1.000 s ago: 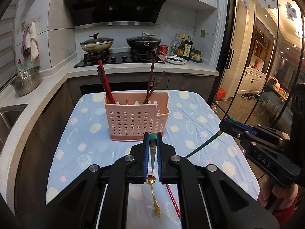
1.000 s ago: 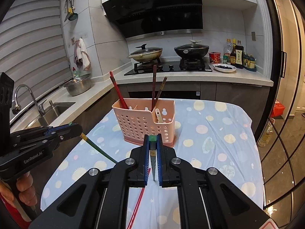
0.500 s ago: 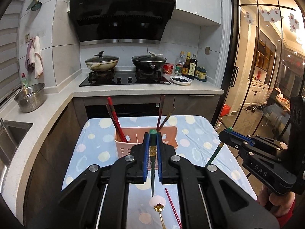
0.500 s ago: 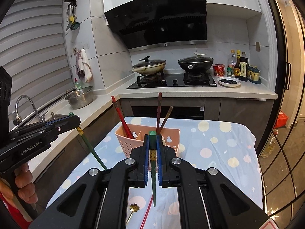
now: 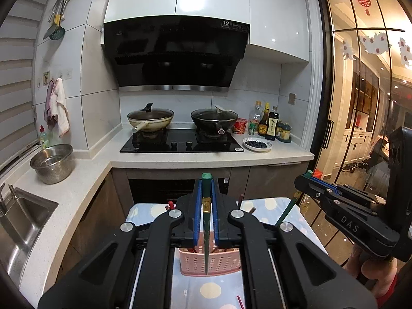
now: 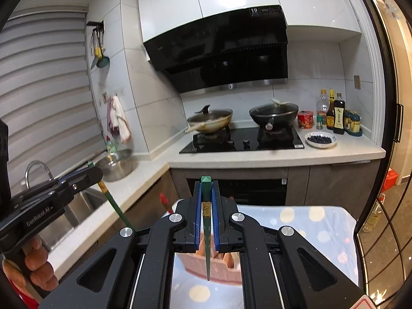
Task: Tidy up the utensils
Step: 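Lift both green chopsticks and lower them into the pink caddy, then open both grippers to release the green chopsticks into the caddy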
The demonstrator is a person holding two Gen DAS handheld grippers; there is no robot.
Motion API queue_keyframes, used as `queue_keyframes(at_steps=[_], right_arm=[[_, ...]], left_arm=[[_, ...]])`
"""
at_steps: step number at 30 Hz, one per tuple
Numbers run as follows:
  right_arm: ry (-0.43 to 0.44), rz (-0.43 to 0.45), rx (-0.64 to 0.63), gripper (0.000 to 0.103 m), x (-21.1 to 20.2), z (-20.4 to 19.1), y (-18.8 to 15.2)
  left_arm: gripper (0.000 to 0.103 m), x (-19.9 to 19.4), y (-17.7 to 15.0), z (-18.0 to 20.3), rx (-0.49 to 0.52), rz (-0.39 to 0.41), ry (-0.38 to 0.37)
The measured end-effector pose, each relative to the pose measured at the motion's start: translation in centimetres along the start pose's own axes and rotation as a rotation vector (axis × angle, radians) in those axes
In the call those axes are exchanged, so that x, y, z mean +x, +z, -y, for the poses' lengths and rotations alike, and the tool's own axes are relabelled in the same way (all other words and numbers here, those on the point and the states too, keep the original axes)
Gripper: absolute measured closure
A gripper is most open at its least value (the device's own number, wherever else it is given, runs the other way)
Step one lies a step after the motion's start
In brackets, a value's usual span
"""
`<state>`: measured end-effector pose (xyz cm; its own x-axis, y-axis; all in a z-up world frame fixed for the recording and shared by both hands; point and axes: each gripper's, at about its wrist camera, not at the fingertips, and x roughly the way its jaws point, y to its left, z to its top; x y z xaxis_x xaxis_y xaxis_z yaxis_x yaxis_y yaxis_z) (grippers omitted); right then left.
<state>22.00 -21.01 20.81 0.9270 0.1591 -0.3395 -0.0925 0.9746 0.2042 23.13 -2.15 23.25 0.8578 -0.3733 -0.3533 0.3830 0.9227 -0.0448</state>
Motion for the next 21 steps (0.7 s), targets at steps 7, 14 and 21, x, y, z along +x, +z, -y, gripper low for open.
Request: queue_keyframes(at_steps=[7,14,21], right_arm=[[-0.014,0.031,0.029,0.096,2.9,0.3,3.1],[-0.027,-0.008,0.026,0.096,6.4,0.5,2.4],[-0.036,-0.086,0.013,0.096,9.8,0.5,-0.3]], left_arm=[[0.096,2.8,2.5,-1.2,-0.013,0.023,0.037],[0.096,6.2,2.2,-2.4,-0.019,-0.011,0.054],[0.096,9.1,0.2,-3.3,-0.026,-0.071,0.066]])
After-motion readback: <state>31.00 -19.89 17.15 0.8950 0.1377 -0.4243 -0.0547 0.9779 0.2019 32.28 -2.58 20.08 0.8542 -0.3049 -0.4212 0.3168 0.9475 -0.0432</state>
